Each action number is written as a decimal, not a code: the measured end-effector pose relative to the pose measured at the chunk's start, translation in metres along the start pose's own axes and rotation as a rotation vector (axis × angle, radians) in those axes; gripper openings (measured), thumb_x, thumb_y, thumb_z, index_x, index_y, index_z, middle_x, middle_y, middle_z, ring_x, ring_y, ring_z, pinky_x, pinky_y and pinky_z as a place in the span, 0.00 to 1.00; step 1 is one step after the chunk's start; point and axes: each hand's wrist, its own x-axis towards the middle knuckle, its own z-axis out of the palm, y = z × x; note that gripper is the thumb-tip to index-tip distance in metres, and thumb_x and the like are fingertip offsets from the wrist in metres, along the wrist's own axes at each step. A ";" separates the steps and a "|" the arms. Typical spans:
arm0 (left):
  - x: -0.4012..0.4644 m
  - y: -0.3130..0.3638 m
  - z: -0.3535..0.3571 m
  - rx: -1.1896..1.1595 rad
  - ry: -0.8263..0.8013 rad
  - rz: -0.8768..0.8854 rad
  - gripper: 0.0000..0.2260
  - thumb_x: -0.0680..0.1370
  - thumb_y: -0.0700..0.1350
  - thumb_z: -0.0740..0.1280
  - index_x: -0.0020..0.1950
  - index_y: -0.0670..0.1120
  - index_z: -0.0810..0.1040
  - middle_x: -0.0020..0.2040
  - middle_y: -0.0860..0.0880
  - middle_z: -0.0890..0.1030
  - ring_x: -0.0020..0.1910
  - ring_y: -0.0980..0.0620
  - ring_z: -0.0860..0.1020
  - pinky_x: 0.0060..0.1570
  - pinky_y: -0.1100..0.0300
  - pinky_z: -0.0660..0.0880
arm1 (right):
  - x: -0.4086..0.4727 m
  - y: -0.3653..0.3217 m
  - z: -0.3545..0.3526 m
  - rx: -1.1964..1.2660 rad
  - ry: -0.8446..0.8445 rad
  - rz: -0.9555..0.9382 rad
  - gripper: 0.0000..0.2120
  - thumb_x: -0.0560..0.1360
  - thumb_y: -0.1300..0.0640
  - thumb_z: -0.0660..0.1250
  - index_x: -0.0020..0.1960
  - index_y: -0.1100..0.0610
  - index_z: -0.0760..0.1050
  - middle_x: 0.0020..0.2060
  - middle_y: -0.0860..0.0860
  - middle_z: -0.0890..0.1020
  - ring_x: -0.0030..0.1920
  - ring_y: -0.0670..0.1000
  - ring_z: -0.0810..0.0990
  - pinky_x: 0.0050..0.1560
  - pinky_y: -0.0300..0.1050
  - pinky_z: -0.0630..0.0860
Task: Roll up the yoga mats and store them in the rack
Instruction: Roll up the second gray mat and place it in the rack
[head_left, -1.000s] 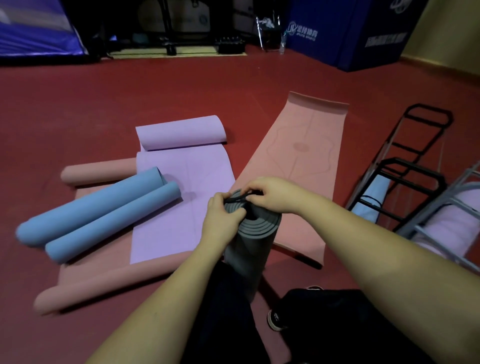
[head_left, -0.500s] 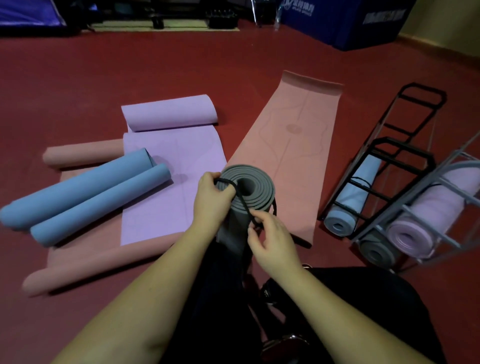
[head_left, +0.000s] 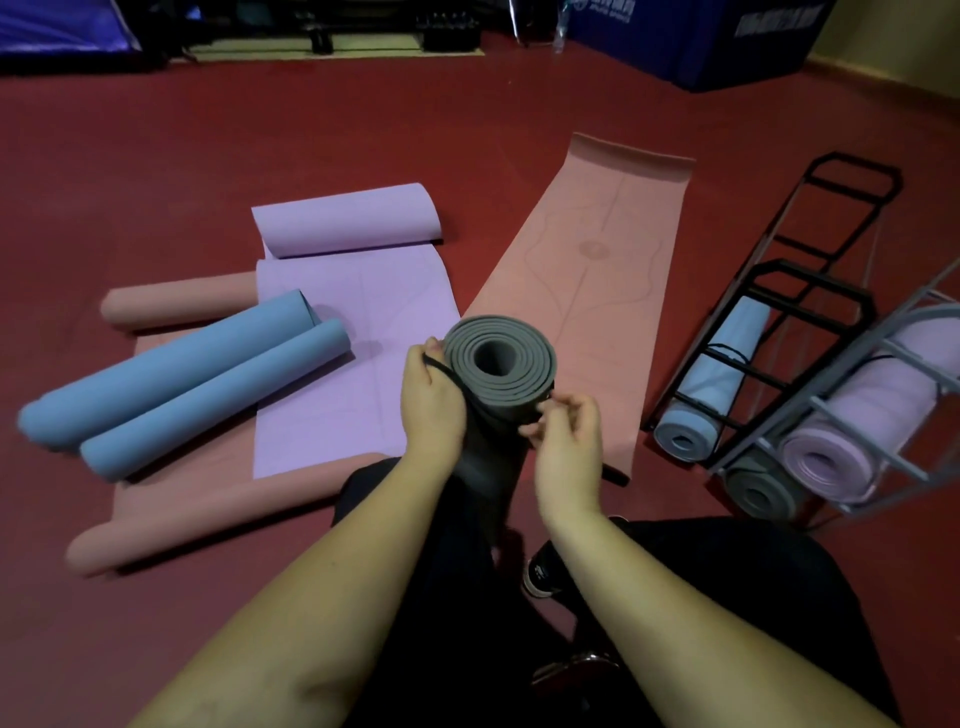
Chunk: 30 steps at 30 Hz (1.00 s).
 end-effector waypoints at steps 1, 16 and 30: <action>-0.001 0.000 0.000 -0.023 0.008 -0.008 0.14 0.86 0.52 0.51 0.51 0.48 0.73 0.44 0.56 0.77 0.50 0.50 0.75 0.49 0.61 0.65 | 0.006 -0.008 0.000 0.006 0.070 0.056 0.05 0.79 0.60 0.60 0.49 0.51 0.71 0.41 0.52 0.78 0.41 0.51 0.78 0.51 0.52 0.75; -0.008 -0.032 -0.025 0.046 -0.153 -0.002 0.16 0.81 0.40 0.55 0.63 0.55 0.76 0.55 0.59 0.80 0.53 0.58 0.76 0.47 0.68 0.68 | 0.051 -0.022 0.028 0.012 -0.139 0.244 0.29 0.75 0.33 0.56 0.69 0.48 0.74 0.64 0.44 0.79 0.66 0.47 0.75 0.73 0.51 0.65; 0.024 -0.011 -0.010 -0.216 -0.265 -0.209 0.24 0.85 0.59 0.44 0.66 0.54 0.77 0.51 0.61 0.80 0.54 0.61 0.76 0.58 0.65 0.69 | 0.072 -0.004 0.026 0.065 -0.198 0.462 0.22 0.80 0.34 0.54 0.46 0.48 0.79 0.48 0.47 0.82 0.55 0.50 0.78 0.65 0.48 0.71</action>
